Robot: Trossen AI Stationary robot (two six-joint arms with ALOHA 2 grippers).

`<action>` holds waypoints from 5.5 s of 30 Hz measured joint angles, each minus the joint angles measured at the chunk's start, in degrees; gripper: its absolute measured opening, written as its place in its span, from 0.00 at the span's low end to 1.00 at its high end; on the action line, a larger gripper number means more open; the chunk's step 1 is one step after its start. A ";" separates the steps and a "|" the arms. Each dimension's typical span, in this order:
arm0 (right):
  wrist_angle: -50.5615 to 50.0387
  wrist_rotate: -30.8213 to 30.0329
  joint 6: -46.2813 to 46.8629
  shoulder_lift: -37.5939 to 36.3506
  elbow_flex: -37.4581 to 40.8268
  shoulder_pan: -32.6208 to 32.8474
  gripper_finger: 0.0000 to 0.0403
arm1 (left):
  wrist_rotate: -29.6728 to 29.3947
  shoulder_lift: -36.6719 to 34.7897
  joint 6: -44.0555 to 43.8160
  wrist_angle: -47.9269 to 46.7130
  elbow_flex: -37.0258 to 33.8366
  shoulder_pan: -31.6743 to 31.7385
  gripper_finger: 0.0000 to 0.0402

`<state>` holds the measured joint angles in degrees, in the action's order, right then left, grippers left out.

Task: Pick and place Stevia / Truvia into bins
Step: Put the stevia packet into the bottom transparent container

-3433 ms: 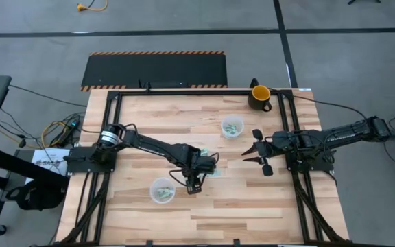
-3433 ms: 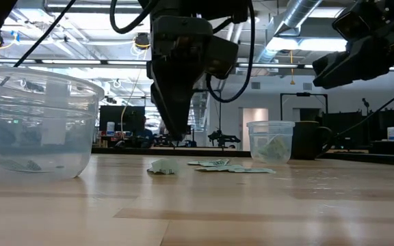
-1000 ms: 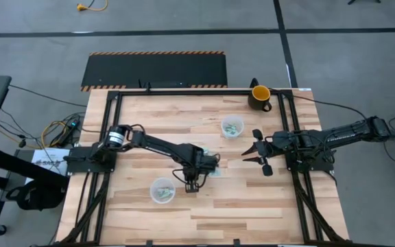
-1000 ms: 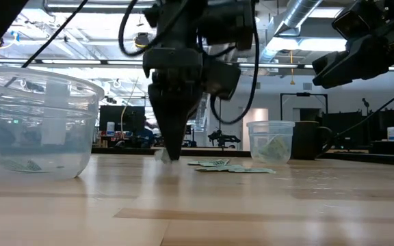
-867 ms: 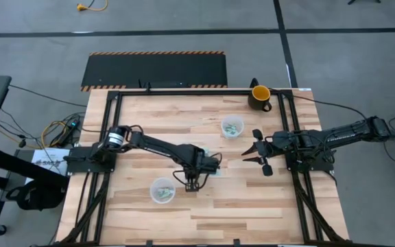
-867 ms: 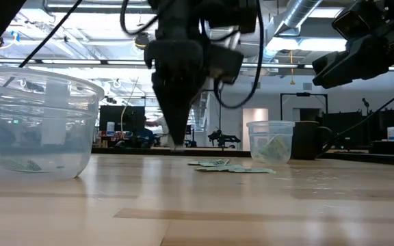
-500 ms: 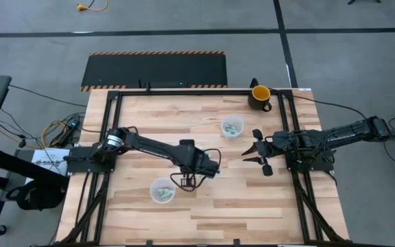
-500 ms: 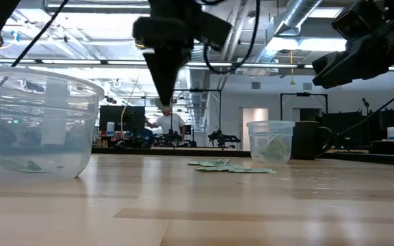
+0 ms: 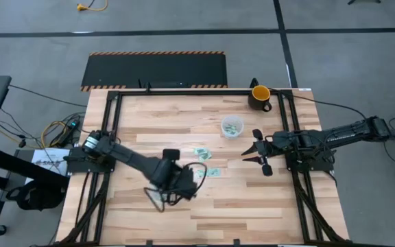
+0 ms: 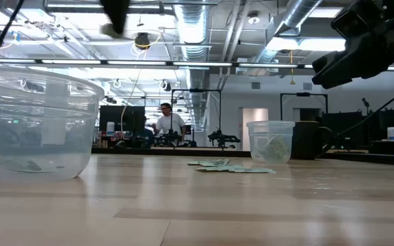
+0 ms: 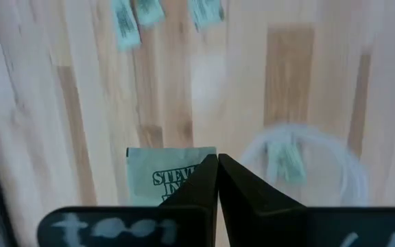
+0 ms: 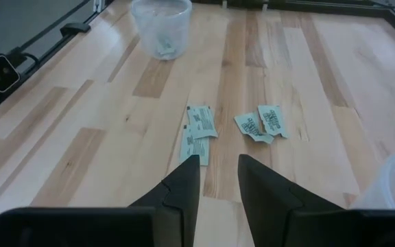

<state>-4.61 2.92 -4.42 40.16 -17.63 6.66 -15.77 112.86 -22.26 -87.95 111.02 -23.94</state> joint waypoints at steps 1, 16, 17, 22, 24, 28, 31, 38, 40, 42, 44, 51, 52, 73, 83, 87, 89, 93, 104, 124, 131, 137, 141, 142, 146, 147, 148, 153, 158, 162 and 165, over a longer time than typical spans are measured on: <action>0.06 0.00 0.06 0.00 0.00 0.00 0.23 | 0.00 -0.03 -0.10 -1.75 0.00 -0.98 0.00; 0.94 0.00 6.17 0.00 0.00 0.01 0.23 | 7.71 -1.46 2.28 7.85 -14.81 -5.60 0.00; 1.00 0.00 6.34 0.00 0.00 0.02 0.23 | 8.50 -2.20 2.99 9.93 -16.07 -5.59 0.00; 1.06 0.00 7.47 0.00 0.00 0.02 0.23 | 8.96 -7.24 2.29 15.66 -21.66 -5.36 0.00; 1.06 0.00 7.47 0.00 0.00 0.02 0.23 | 8.24 -8.88 1.06 16.82 -23.03 -5.31 0.00; 1.25 0.00 7.47 0.00 0.00 0.02 0.23 | 7.53 -10.99 -1.77 20.04 -25.01 -5.34 0.00; 1.25 0.00 7.48 0.00 0.00 0.02 0.23 | 7.78 -11.33 -2.33 21.65 -25.99 -5.34 0.00; 1.25 0.00 7.47 0.00 0.00 0.02 0.23 | 7.43 -11.35 -5.49 21.53 -26.01 -5.34 0.00; 1.25 0.00 7.49 0.00 0.00 0.02 0.23 | 7.34 -11.35 -7.01 21.48 -26.01 -5.34 0.00; 1.25 0.00 7.49 0.00 0.00 0.02 0.23 | 7.32 -11.35 -8.21 21.47 -26.01 -5.34 0.00; 1.25 0.00 7.49 0.00 0.00 0.02 0.23 | 7.30 -11.35 -9.15 21.47 -26.01 -5.34 0.00; 1.25 0.00 7.49 0.00 0.00 0.02 0.23 | 6.54 -11.35 -12.03 21.49 -26.01 -5.34 0.12; 1.25 0.00 7.49 0.00 0.00 0.02 0.23 | 6.16 -11.35 -12.42 21.49 -26.00 -5.41 0.14; 3.29 0.00 7.49 0.02 0.00 0.02 0.23 | -13.55 -15.93 9.01 16.69 -25.18 1.39 0.36; 4.01 -0.11 6.96 0.02 0.00 -0.05 0.23 | 0.15 -22.96 35.12 35.00 -25.11 21.46 0.36; 4.01 -0.19 5.55 0.02 0.00 -0.05 0.23 | 9.30 -21.76 39.87 38.56 -25.09 30.60 0.36; 4.04 -0.26 4.23 0.02 0.00 -0.05 0.23 | 14.67 -20.24 40.76 38.82 -25.11 34.77 0.36; 4.28 -1.99 2.41 0.02 0.00 -0.05 0.23 | 23.76 -16.31 40.70 40.68 -25.09 40.28 0.36; 4.23 -6.04 -2.11 0.02 0.00 -0.05 0.23 | 29.46 -3.30 32.26 47.03 -25.14 40.10 0.36; 2.88 -6.01 -2.08 0.02 0.00 -0.05 0.23 | 21.27 3.86 27.06 49.78 -25.20 29.15 0.36; 2.31 -5.97 -1.50 0.02 0.01 -0.05 0.23 | 18.35 4.11 26.99 49.72 -25.18 29.76 0.36; 1.78 -5.95 -1.56 0.02 0.02 -0.05 0.23 | 20.96 5.69 25.92 49.25 -25.19 30.63 0.36; 1.68 -5.95 -1.56 0.02 0.02 -0.05 0.23 | 21.18 6.18 25.96 50.12 -25.16 30.72 0.36; 1.81 -5.95 -1.56 0.02 0.02 -0.05 0.23 | 21.40 6.20 25.98 49.72 -25.16 30.85 0.36; 1.75 -5.95 -1.56 0.02 0.02 -0.05 0.23 | 22.79 7.29 26.38 50.13 -25.12 31.44 0.36; 1.69 -5.95 -1.56 0.02 0.02 -0.05 0.23 | 23.26 7.43 26.40 49.90 -25.18 31.63 0.36; 1.67 -5.95 -1.56 0.02 0.02 -0.05 0.23 | 23.54 7.45 26.42 49.93 -25.18 31.80 0.36; 1.72 -5.95 -1.57 0.02 0.02 -0.05 0.23 | 22.96 7.41 27.10 50.15 -25.18 32.31 0.36; 1.71 -5.95 -1.57 0.02 0.02 -0.05 0.23 | 23.46 8.19 27.24 50.97 -25.11 32.68 0.34; 1.74 -5.95 -1.58 0.02 0.02 -0.05 0.23 | 26.80 9.47 27.45 51.84 -24.82 32.93 0.30; 1.86 -5.95 -1.58 0.02 0.02 -0.05 0.23 | 29.03 10.44 27.43 52.28 -24.81 33.14 0.27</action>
<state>-2.74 -3.03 -6.00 40.18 -17.61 6.61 13.26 123.30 5.17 -35.67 86.21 9.20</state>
